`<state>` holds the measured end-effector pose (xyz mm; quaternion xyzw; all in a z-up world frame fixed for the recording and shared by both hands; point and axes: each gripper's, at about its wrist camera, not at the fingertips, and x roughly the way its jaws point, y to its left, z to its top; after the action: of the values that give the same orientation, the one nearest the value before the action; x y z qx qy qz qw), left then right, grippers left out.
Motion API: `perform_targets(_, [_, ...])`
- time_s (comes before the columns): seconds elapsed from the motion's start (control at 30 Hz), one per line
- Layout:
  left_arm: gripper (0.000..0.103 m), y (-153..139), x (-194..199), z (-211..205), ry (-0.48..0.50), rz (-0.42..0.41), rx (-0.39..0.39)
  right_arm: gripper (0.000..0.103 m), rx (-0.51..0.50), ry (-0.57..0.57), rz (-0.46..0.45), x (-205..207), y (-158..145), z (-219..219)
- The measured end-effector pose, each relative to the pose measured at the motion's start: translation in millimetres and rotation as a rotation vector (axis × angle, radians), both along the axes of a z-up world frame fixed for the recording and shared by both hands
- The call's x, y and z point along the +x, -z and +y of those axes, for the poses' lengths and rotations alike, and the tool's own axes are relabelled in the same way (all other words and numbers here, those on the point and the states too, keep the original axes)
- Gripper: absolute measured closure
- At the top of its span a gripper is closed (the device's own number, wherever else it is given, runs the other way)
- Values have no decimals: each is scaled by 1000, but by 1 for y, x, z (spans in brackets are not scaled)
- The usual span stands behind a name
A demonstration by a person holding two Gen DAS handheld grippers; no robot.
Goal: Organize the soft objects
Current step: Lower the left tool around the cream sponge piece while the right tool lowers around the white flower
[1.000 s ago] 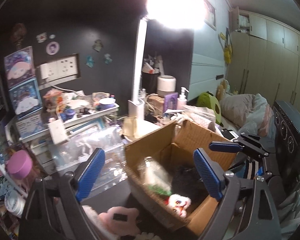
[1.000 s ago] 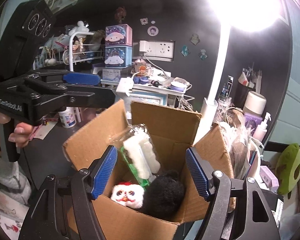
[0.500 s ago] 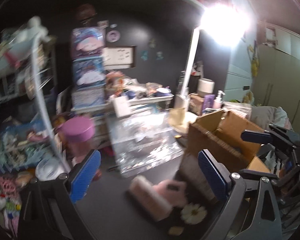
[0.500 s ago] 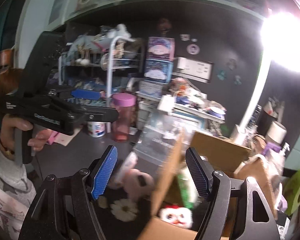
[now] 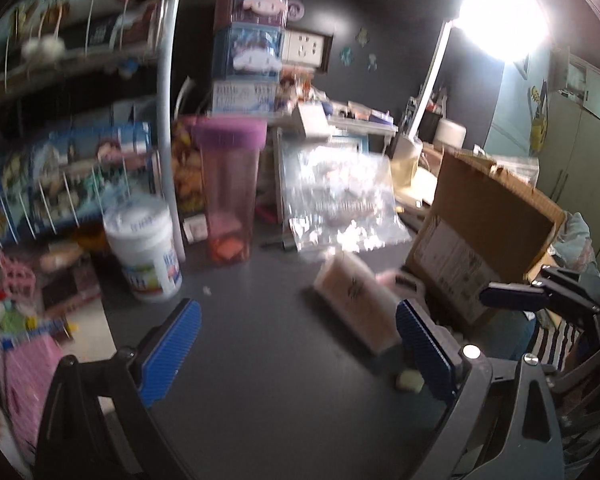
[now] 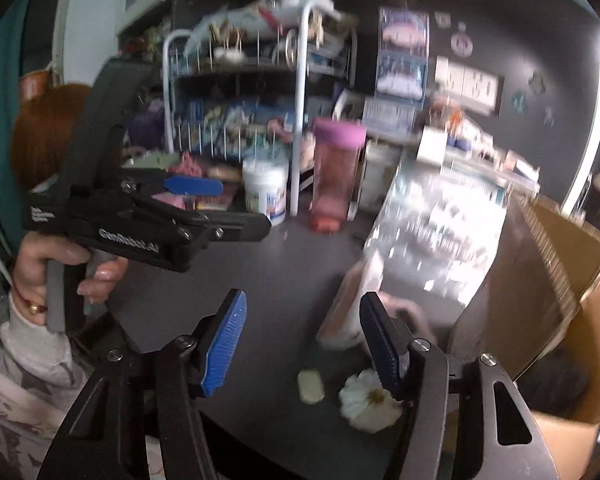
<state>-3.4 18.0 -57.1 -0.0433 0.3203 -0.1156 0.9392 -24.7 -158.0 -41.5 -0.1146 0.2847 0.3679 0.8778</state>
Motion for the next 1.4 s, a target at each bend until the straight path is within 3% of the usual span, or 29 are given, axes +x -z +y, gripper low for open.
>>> perform_targets(0.2, [6,31,-8,-21,66,63,-27,52,-64,116,22,0,39,-10])
perform_targets(0.27, [7,39,-9,-28,85,82,-39,62,-72,143,28,0,49,-16])
perform_targets(0.43, [30,54,-9,-54,164,120,-67,68,-100,154,14,-3,67,-26])
perform_targets(0.63, [42,63,-5,-85,250,141,-63,68,-117,190,-50,-7,76,-30])
perform_targets(0.87, [63,76,3,-106,259,175,-6,68,-120,205,-60,-1,87,-37])
perform_targets(0.97, [76,77,4,-110,250,171,31,68,-106,196,-54,0,88,-39])
perform_targets(1.13, [76,75,1,-104,206,163,93,68,-98,190,-73,1,86,-36])
perform_targets(1.4, [76,74,-1,-69,117,174,77,68,-114,203,-92,8,90,-23])
